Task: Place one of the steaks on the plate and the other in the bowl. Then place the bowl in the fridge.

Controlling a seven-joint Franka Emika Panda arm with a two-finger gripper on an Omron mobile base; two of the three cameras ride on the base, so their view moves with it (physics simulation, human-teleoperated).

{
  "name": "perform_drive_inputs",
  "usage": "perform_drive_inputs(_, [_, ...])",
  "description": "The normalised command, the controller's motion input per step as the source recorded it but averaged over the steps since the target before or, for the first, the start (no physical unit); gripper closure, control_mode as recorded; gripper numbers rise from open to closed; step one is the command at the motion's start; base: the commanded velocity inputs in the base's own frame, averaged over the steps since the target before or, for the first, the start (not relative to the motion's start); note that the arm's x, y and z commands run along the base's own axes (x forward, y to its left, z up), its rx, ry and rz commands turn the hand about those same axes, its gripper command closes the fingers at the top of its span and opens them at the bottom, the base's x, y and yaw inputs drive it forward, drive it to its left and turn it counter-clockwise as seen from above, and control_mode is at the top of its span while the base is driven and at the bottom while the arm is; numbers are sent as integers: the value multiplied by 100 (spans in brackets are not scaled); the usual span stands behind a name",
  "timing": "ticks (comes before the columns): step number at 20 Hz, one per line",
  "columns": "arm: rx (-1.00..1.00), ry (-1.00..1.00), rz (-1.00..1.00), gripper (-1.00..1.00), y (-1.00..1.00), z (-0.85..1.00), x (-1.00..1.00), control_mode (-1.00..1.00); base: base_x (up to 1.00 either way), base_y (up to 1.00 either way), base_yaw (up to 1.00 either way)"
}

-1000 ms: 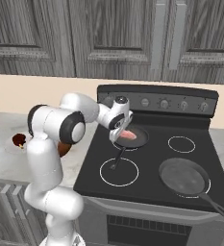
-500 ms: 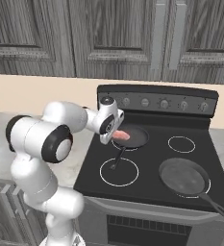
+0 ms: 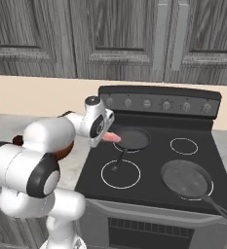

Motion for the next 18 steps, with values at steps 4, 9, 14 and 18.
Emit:
perform_drive_inputs(4, [-5, -4, 0, 100, 65, 18, -43, -100, 0, 0, 0])
perform_drive_inputs(9, [-6, -4, 0, 100, 85, 10, -29, -100, 0, 0, 0])
perform_drive_inputs(14, [0, 1, 0, 100, 71, 40, -1, -100, 0, 0, 0])
perform_drive_inputs(18, [9, -2, 0, 100, 52, 19, -1, -100, 0, 0, 0])
